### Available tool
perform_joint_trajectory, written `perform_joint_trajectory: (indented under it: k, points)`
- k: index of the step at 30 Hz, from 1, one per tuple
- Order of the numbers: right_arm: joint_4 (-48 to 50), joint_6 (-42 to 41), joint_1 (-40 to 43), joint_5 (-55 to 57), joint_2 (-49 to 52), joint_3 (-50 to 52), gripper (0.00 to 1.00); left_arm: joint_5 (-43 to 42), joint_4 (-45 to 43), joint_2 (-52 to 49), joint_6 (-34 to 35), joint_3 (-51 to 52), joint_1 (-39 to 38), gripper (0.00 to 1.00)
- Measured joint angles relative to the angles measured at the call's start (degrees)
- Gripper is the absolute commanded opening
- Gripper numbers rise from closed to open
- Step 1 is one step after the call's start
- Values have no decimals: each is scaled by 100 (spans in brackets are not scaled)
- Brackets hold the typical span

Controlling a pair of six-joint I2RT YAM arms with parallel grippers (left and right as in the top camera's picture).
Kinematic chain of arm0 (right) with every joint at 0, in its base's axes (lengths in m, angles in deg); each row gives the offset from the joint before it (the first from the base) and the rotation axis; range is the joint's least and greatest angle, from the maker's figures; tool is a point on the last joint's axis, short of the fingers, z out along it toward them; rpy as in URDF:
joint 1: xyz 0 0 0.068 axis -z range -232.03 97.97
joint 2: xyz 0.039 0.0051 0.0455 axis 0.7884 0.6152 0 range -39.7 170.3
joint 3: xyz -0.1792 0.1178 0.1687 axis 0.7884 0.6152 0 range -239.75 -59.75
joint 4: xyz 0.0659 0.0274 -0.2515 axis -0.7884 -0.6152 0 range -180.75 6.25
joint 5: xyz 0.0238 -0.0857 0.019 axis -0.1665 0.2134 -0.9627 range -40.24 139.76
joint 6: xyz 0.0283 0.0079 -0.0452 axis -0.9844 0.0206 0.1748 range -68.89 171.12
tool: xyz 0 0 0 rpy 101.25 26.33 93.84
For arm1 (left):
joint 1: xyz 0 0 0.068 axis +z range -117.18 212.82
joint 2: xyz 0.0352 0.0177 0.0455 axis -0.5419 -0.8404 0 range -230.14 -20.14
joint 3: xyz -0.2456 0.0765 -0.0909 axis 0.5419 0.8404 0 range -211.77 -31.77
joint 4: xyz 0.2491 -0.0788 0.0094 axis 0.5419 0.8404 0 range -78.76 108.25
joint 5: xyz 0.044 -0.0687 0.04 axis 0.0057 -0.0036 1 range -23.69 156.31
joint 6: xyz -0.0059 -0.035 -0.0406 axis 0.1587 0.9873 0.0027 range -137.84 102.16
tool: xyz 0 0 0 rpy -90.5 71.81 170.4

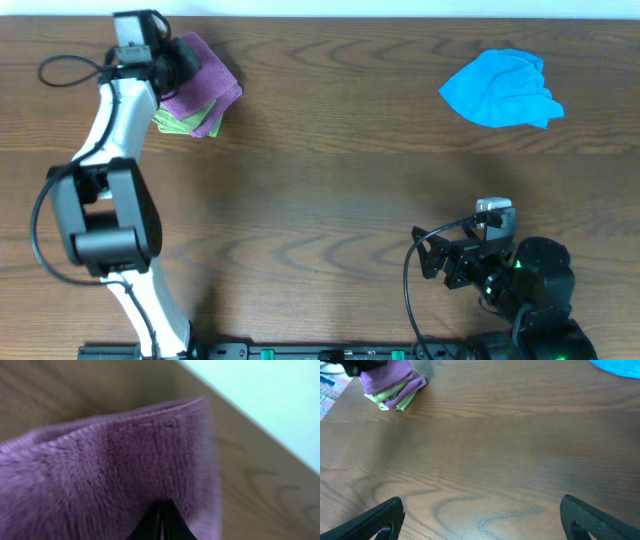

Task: Fold the cloth
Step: 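Lower and adjust the purple square on top of the stack, then release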

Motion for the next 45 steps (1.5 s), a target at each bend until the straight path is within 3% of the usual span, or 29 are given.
perform_joint_trajectory:
  k: [7, 19, 21, 22, 25, 27, 28, 35, 45]
  points:
    - [-2, 0, 0, 0, 0, 0, 99, 4, 0, -509, 20, 0, 2, 6]
    - [-2, 0, 0, 0, 0, 0, 99, -22, 2, -522, 20, 0, 2, 7]
    - [-2, 0, 0, 0, 0, 2, 99, -33, 13, -509, 9, 0, 2, 15]
    - [-2, 0, 0, 0, 0, 0, 99, -42, 22, -492, -17, 0, 2, 25]
    - [-2, 0, 0, 0, 0, 0, 99, -63, 85, -343, -118, 0, 0, 64]
    - [-2, 0, 0, 0, 0, 2, 99, -66, 208, -120, -221, 0, 2, 82]
    - [0, 0, 0, 0, 0, 2, 99, -63, 308, 33, -289, 0, 2, 98]
    - [-2, 0, 0, 0, 0, 2, 99, 20, 1239, 1198, -802, -11, 11, 96]
    - [0, 0, 0, 0, 0, 4, 99, 90, 2916, 1893, -1325, -20, 13, 95]
